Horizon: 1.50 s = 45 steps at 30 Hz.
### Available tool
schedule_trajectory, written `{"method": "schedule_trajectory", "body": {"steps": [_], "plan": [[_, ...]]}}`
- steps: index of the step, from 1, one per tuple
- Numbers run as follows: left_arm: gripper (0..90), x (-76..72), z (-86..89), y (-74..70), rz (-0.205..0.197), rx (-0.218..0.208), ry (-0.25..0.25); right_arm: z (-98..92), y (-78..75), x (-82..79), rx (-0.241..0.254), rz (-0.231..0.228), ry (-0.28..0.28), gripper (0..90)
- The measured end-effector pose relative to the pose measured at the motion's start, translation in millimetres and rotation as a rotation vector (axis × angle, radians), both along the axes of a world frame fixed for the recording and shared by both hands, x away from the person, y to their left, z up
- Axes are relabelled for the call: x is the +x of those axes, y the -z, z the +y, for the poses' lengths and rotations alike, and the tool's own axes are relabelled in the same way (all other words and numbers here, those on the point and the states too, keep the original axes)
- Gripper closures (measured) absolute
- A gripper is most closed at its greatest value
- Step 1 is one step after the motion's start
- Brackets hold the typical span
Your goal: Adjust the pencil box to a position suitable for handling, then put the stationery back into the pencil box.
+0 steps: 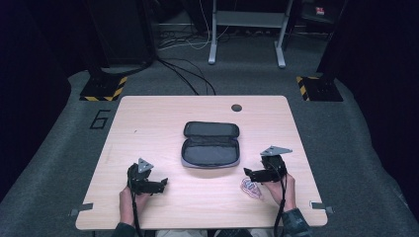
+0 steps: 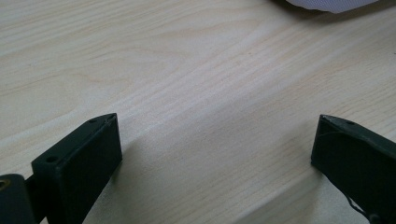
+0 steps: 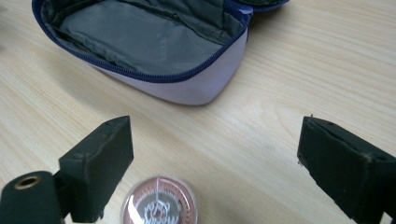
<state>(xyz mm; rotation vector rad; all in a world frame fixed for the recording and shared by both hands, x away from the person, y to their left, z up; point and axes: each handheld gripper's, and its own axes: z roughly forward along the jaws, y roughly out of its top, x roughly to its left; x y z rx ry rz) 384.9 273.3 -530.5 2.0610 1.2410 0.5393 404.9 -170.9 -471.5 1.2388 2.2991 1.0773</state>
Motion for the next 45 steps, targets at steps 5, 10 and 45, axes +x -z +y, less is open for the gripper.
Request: {"method": "schedule_trajectory", "body": {"steps": [5, 10, 45], "plan": [[1.6, 0.0, 0.0, 0.0, 0.000, 0.000, 0.000, -7.3, 3.5, -11.4, 0.000, -0.002, 0.007, 7.9], [1.6, 0.0, 0.0, 0.0, 0.000, 0.000, 0.000, -10.4, 9.0, -21.7, -0.027, 0.003, 0.002, 5.1], [1.6, 0.0, -0.1, 0.1, -0.001, -0.001, 0.000, 9.9, 48.2, -54.3, -0.085, 0.004, -0.043, 41.8]]}}
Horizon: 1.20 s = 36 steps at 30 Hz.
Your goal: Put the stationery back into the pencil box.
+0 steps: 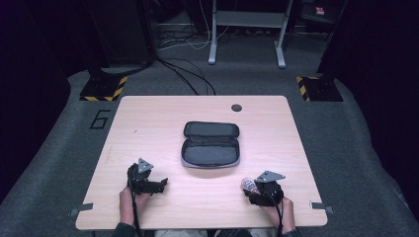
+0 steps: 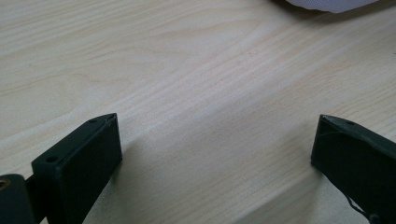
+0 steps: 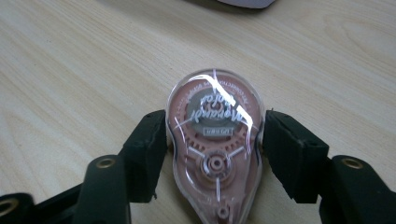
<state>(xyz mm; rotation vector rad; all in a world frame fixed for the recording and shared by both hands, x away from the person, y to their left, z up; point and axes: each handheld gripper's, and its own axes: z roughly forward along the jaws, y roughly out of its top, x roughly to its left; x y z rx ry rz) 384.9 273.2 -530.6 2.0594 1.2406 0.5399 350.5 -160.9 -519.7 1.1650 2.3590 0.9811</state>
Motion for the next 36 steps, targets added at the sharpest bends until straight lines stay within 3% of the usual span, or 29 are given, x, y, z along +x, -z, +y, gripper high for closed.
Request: {"method": "schedule_trajectory", "body": {"steps": [1, 2, 5, 6, 7, 18, 36], "plan": [[1.6, 0.0, 0.0, 0.0, 0.000, 0.000, 0.000, -1.2, 0.0, -0.1, -0.002, -0.002, 0.002, 48.3], [1.5, 0.0, 0.0, 0.0, 0.000, 0.000, 0.000, -3.4, -0.6, -0.3, -0.004, 0.000, -0.001, 48.7], [1.6, 0.0, 0.0, 0.0, 0.000, 0.000, 0.000, -3.2, -0.4, -1.5, 0.005, 0.006, 0.006, 48.8], [1.6, 0.0, 0.0, 0.0, 0.000, 0.000, 0.000, -4.1, -0.2, 0.0, -0.002, -0.011, -0.011, 49.0], [1.6, 0.0, 0.0, 0.0, 0.000, 0.000, 0.000, -3.0, -0.3, -1.5, 0.006, 0.004, 0.006, 49.1], [1.6, 0.1, 0.0, 0.0, 0.000, 0.000, 0.000, -4.2, 2.2, -4.8, 0.006, -0.050, -0.003, 49.6], [1.6, 0.1, 0.0, -0.1, 0.001, 0.001, 0.001, -5.3, -14.9, -7.9, 0.014, -0.105, 0.016, 49.6]]}}
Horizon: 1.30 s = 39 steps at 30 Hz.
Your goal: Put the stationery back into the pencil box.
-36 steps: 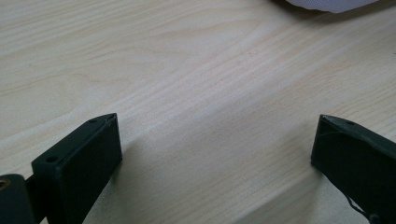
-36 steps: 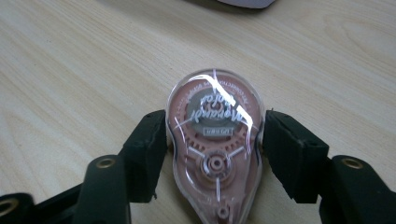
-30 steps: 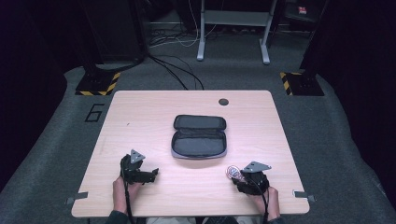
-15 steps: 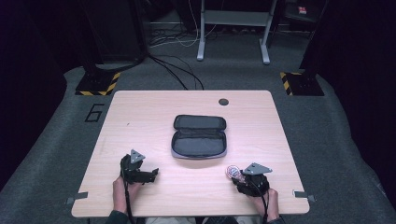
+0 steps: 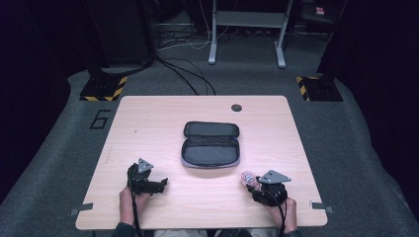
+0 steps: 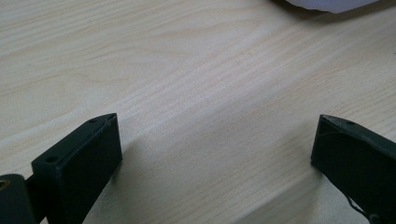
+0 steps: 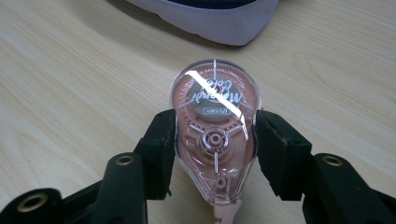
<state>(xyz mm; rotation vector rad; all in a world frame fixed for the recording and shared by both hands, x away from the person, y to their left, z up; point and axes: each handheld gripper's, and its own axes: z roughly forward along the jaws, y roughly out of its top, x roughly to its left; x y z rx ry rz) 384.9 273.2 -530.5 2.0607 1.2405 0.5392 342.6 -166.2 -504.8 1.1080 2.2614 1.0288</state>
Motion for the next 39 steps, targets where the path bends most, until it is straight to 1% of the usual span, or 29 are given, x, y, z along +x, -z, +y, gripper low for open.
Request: {"method": "schedule_trajectory", "body": {"steps": [1, 2, 4, 5, 7, 11, 12, 15, 16, 17, 18, 20, 21, 22, 25, 28, 30, 32, 33, 35, 36, 39], "plan": [[1.6, 0.0, 0.0, 0.0, 0.000, 0.000, 0.000, -0.5, -0.7, 1.1, -0.007, -0.005, -0.013, 49.6], [1.6, 0.0, 0.0, 0.0, 0.000, 0.000, 0.000, 0.0, -2.1, 0.7, -0.006, 0.000, -0.005, 49.6], [1.6, 0.0, 0.1, -0.1, 0.001, 0.001, 0.001, 0.0, -4.0, 0.6, -0.007, -0.005, -0.001, 49.6], [1.6, 0.0, 0.1, -0.1, 0.001, 0.001, 0.001, -0.5, -5.2, 1.4, -0.004, -0.010, -0.011, 49.6], [1.6, 0.0, 0.0, 0.0, 0.000, 0.000, 0.000, -0.3, -7.3, 1.3, 0.004, -0.013, -0.008, 49.6], [1.6, 0.0, 0.0, 0.0, 0.000, 0.000, 0.000, 0.6, -12.9, 1.8, -0.002, -0.021, -0.009, 49.6], [1.6, 0.0, 0.0, 0.0, 0.000, -0.001, 0.000, 0.7, -13.9, 2.1, 0.000, -0.015, -0.009, 49.6], [1.6, 0.0, 0.0, 0.0, 0.000, 0.000, 0.000, 1.1, -18.0, 3.8, -0.002, -0.029, -0.017, 49.6], [1.6, 0.0, 0.1, 0.0, 0.000, 0.000, 0.000, 2.0, -19.1, 3.7, 0.005, -0.024, -0.012, 49.6], [1.6, 0.0, 0.0, 0.0, 0.000, 0.000, 0.000, 2.2, -20.5, 4.2, 0.003, -0.024, -0.018, 49.6], [1.6, 0.0, 0.0, 0.0, 0.000, 0.000, 0.000, 3.0, -21.6, 4.6, 0.003, -0.034, -0.013, 49.6], [1.6, 0.0, 0.0, 0.0, 0.000, 0.000, 0.000, 3.7, -24.3, 5.4, 0.001, -0.039, -0.024, 49.6], [1.6, 0.0, 0.0, 0.0, 0.000, 0.000, 0.000, 5.0, -25.7, 5.5, 0.006, -0.039, -0.019, 49.6], [1.6, 0.0, 0.1, -0.1, 0.000, 0.000, 0.000, 5.3, -27.1, 6.1, 0.001, -0.049, -0.023, 49.6], [1.6, 0.0, 0.0, 0.0, 0.000, 0.000, 0.000, 7.5, -32.1, 7.5, 0.011, -0.053, -0.024, 49.5], [1.6, 0.0, -0.1, 0.3, -0.004, -0.001, -0.002, 9.0, -37.4, 9.3, 0.001, -0.065, -0.035, 49.6], [1.6, 0.0, 0.0, 0.0, 0.000, 0.000, 0.000, 11.0, -41.0, 10.0, 0.009, -0.074, -0.030, 49.6], [1.6, 0.0, -0.2, 0.5, -0.006, -0.001, -0.003, 11.9, -44.2, 11.4, 0.004, -0.081, -0.041, 49.6], [1.6, 0.0, 0.1, -0.1, 0.000, 0.000, 0.000, 13.0, -45.6, 12.1, 0.012, -0.084, -0.036, 49.6], [1.6, 0.0, -0.2, 0.4, -0.006, -0.001, -0.003, 14.7, -48.6, 14.4, 0.009, -0.092, -0.041, 49.6], [1.6, 0.0, 0.0, -0.1, 0.001, 0.000, 0.000, 15.1, -50.2, 15.5, 0.005, -0.095, -0.045, 49.5], [1.6, 0.0, 0.0, 0.1, -0.001, -0.001, 0.000, 18.3, -54.5, 18.8, 0.002, -0.102, -0.049, 49.6]]}}
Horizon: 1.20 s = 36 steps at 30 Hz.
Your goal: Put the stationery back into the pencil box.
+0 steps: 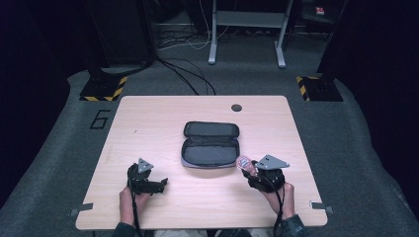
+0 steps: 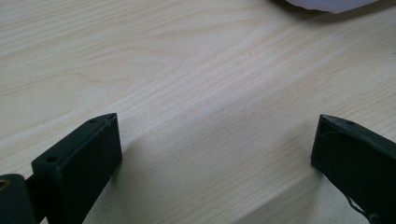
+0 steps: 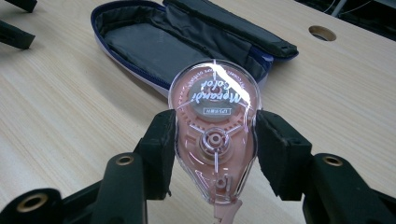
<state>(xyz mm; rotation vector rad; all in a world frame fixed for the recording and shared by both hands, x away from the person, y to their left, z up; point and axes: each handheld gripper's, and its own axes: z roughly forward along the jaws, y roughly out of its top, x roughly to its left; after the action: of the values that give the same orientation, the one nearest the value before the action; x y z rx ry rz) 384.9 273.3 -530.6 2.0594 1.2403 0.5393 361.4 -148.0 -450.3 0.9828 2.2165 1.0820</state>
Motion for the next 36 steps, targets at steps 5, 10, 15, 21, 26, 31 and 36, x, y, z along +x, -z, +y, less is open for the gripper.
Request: {"method": "schedule_trajectory", "body": {"steps": [5, 10, 15, 21, 26, 31, 36], "plan": [[1.6, 0.0, 0.0, -0.1, 0.001, 0.001, 0.000, 4.7, -6.0, 6.8, 0.006, -0.006, -0.007, 49.6], [1.6, 0.0, 0.0, 0.0, 0.000, 0.000, 0.000, 9.8, -11.2, 15.6, 0.001, -0.023, -0.023, 49.5], [1.6, 0.1, -0.1, 0.2, -0.003, 0.000, -0.001, 16.0, -12.6, 26.8, -0.004, -0.011, -0.029, 49.5], [1.6, 0.1, -0.1, 0.2, -0.003, 0.000, -0.001, 24.7, -13.2, 39.6, -0.007, -0.002, -0.042, 49.5], [1.6, 0.2, -0.6, 1.1, -0.014, -0.003, -0.007, 32.3, -13.4, 49.9, -0.017, 0.011, -0.055, 49.5], [1.6, 0.0, 0.0, 0.0, 0.000, 0.000, -0.001, 40.7, -11.6, 62.3, -0.017, 0.019, -0.068, 49.5], [1.6, 0.0, -0.1, 0.2, -0.003, 0.000, -0.002, 49.0, -9.9, 72.2, -0.020, 0.041, -0.075, 49.5]]}}
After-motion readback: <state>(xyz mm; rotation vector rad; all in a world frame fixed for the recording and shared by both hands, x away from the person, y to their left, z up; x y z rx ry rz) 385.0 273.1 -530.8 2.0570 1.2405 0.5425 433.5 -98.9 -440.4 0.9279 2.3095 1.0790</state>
